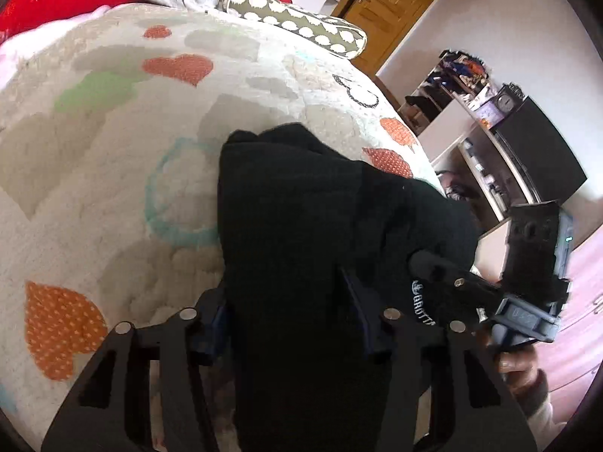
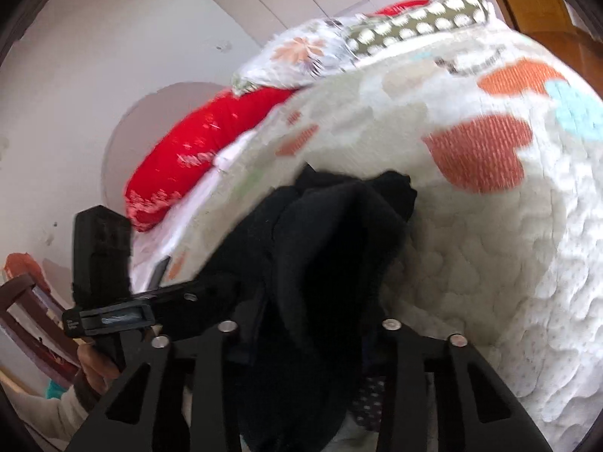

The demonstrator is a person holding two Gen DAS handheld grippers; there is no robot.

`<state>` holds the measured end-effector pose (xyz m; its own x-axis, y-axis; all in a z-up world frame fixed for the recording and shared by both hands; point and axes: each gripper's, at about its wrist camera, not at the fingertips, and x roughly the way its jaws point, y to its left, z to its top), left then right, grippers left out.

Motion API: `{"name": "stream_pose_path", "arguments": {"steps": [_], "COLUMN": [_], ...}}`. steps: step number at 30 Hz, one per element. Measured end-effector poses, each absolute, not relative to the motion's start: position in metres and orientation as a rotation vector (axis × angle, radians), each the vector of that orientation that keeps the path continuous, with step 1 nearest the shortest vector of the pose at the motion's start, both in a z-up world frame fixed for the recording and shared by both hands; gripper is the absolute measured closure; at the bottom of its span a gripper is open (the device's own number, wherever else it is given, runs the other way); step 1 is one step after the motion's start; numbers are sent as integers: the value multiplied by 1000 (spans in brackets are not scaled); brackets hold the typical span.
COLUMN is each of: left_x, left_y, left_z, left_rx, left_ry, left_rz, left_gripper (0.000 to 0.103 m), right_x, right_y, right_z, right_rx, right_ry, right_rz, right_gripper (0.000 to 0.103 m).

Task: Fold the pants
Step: 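Release the pants and pull both grippers back from the stack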

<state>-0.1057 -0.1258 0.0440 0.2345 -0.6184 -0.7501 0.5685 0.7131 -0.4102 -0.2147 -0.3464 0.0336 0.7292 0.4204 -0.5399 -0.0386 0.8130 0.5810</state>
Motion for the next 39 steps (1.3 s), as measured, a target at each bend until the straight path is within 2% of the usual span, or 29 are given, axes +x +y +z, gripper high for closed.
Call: {"name": "stream_pose_path", "arguments": {"steps": [3,10,11,12,15,16,17,28,35,39], "left_x": [-103,-70,-61,-56,-39,-37,-37,-75,-92,-100], "left_y": [-134,-153,-157,-160,-167,-166,-162,-153,-157,-157], "left_z": [59,82,77,73,45,40,37,59,59,63], "left_rx": [-22,-35,-37,-40,13,6,-23,75,120,137], "left_ry": [1015,947,957,968,1011,1018,1018,910,863,827], "left_rz": [-832,-825,-816,-805,-675,-668,-665,-567,-546,-526], "left_gripper": [62,62,60,58,40,25,20,18,18,18], "right_x": [-209,-177,-170,-163,-141,-141,-146,-188,-181,-191], "right_y": [-347,-371,-374,-379,-390,-391,-391,-358,-334,-333], "right_z": [54,72,68,62,34,28,28,86,42,57], "right_rx": [534,528,526,529,528,514,502,354,275,280], "right_ry": [680,630,635,644,749,775,765,687,810,788], "right_rz": [266,219,197,171,46,19,9,11,-27,-38], "right_gripper": [70,71,69,64,58,57,54,51,53,53]}}
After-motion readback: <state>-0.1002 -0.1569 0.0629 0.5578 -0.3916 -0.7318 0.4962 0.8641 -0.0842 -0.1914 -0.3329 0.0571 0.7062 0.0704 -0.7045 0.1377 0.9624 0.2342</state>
